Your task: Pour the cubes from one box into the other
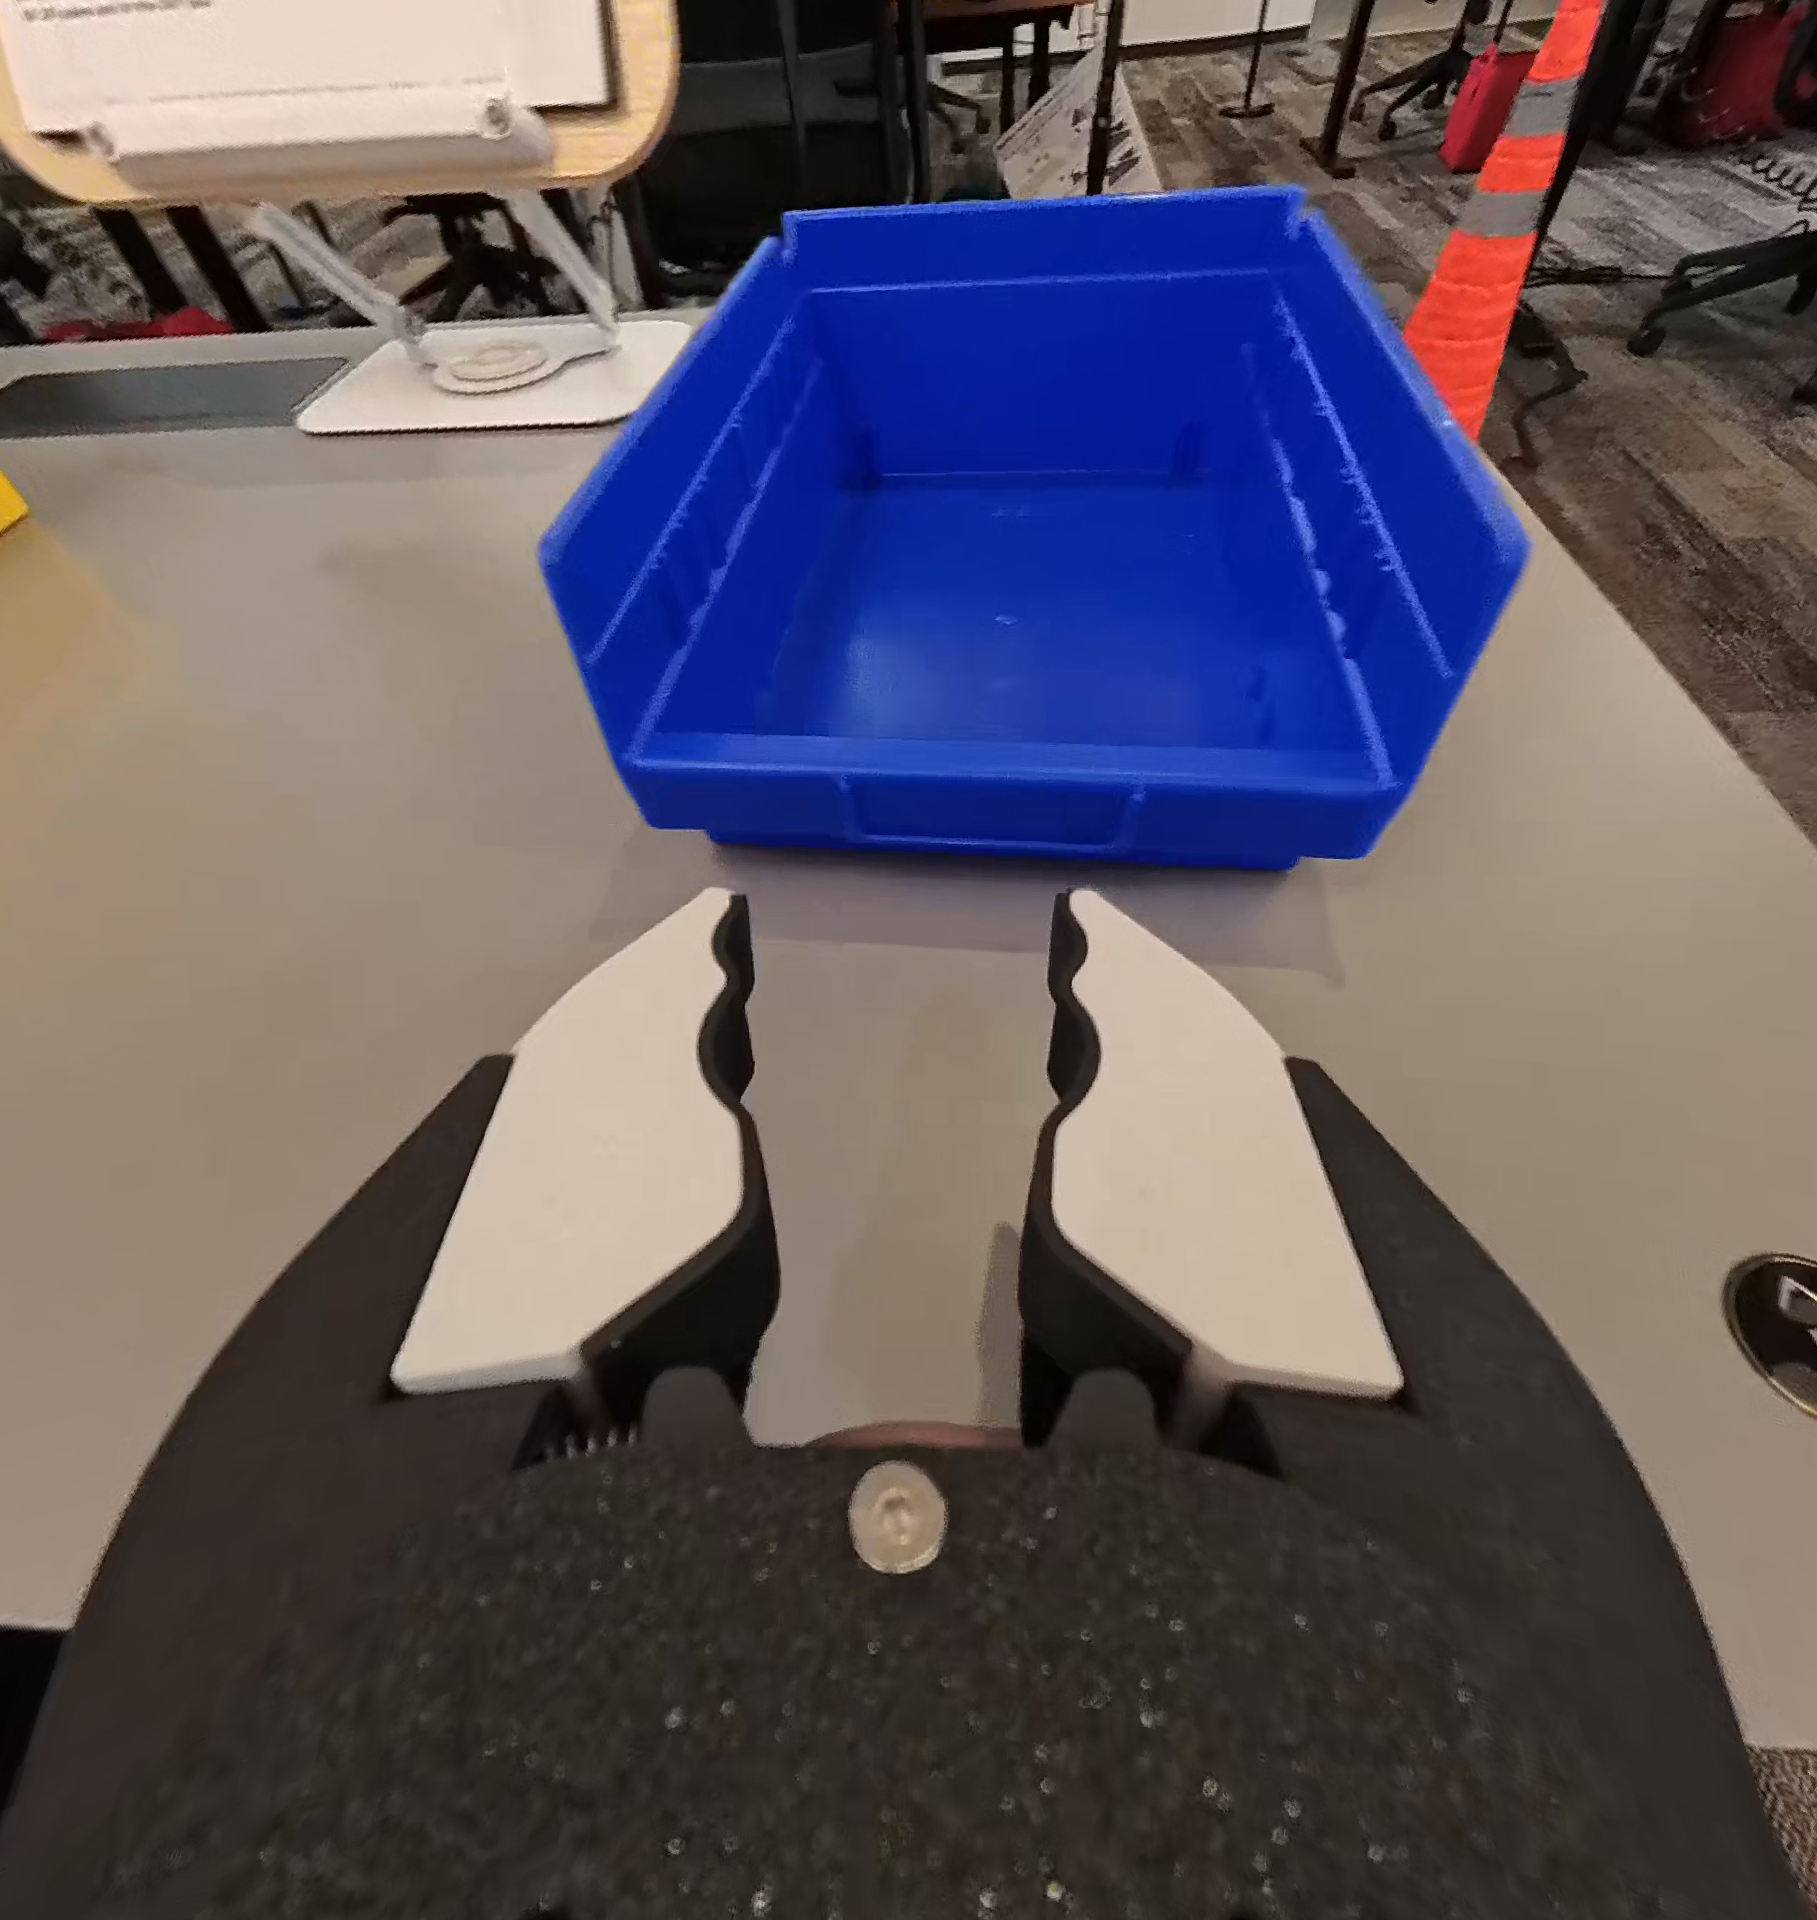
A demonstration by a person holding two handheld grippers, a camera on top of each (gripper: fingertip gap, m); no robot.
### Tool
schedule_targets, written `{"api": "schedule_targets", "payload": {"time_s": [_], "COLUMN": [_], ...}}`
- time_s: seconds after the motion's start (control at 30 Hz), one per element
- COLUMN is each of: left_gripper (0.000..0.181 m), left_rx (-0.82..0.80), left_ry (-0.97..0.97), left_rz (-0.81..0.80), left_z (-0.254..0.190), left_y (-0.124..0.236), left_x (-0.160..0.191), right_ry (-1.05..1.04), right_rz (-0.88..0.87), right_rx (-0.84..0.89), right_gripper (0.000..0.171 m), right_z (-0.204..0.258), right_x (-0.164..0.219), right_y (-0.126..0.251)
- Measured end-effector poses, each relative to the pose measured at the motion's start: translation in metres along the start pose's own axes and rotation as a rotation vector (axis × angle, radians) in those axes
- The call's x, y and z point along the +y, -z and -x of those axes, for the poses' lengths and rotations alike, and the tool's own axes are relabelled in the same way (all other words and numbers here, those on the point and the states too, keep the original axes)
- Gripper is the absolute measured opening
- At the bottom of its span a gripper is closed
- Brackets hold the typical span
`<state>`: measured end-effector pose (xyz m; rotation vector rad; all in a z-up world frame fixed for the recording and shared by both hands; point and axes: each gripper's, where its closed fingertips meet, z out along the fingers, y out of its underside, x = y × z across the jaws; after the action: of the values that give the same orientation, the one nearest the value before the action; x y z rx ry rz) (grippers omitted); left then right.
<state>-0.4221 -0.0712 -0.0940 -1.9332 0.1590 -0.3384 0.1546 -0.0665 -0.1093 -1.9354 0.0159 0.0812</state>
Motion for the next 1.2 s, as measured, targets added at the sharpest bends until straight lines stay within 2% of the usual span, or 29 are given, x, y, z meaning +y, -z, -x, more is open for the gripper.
{"api": "schedule_targets", "payload": {"time_s": [0.1,0.2,0.3,0.37,0.43,0.5,0.57,0.67,0.73,0.83,0.93,1.07,1.2], "left_gripper": [0.057,0.057,0.066,0.058,0.054,0.058,0.054,0.036,0.008,0.006,0.006,0.007,0.007], "left_rx": [0.045,-0.016,-0.126,-0.234,-0.201,-0.148,-0.117,-0.093,-0.011,-0.040,-0.062,-0.057,-0.037], "left_ry": [-0.015,-0.046,-0.105,-0.064,0.050,0.140,0.149,0.123,0.128,0.050,-0.010,-0.009,-0.005], "left_rz": [-0.045,-0.017,0.252,0.367,0.498,0.699,0.811,0.847,0.815,0.837,0.870,0.860,0.929], "left_z": [-0.002,0.030,0.086,0.129,0.151,0.162,0.166,0.170,0.158,0.159,0.160,0.160,0.162], "left_y": [0.008,-0.001,-0.033,-0.058,-0.087,-0.105,-0.116,-0.123,-0.125,-0.124,-0.125,-0.126,-0.134], "left_x": [-0.037,-0.073,-0.082,-0.094,-0.091,-0.068,-0.051,-0.040,-0.041,-0.040,-0.039,-0.037,-0.015], "right_ry": [0.038,0.088,0.164,0.201,0.231,0.272,0.332,0.432,0.533,0.686,0.955,1.130,1.208], "right_rz": [0.010,0.012,0.027,0.041,0.058,0.085,0.139,0.200,0.230,0.329,0.430,0.661,0.819], "right_rx": [-0.038,-0.099,-0.168,-0.224,-0.291,-0.373,-0.486,-0.617,-0.664,-0.784,-0.787,-0.758,-0.748], "right_gripper": [0.055,0.055,0.056,0.056,0.056,0.056,0.061,0.064,0.062,0.055,0.056,0.054,0.053], "right_z": [0.022,0.054,0.093,0.123,0.157,0.195,0.238,0.303,0.348,0.430,0.492,0.524,0.528], "right_x": [-0.002,-0.007,-0.013,-0.019,-0.028,-0.040,-0.053,-0.087,-0.114,-0.138,-0.143,-0.124,-0.096], "right_y": [0.001,-0.004,-0.015,-0.026,-0.040,-0.058,-0.077,-0.118,-0.155,-0.210,-0.274,-0.346,-0.383]}}
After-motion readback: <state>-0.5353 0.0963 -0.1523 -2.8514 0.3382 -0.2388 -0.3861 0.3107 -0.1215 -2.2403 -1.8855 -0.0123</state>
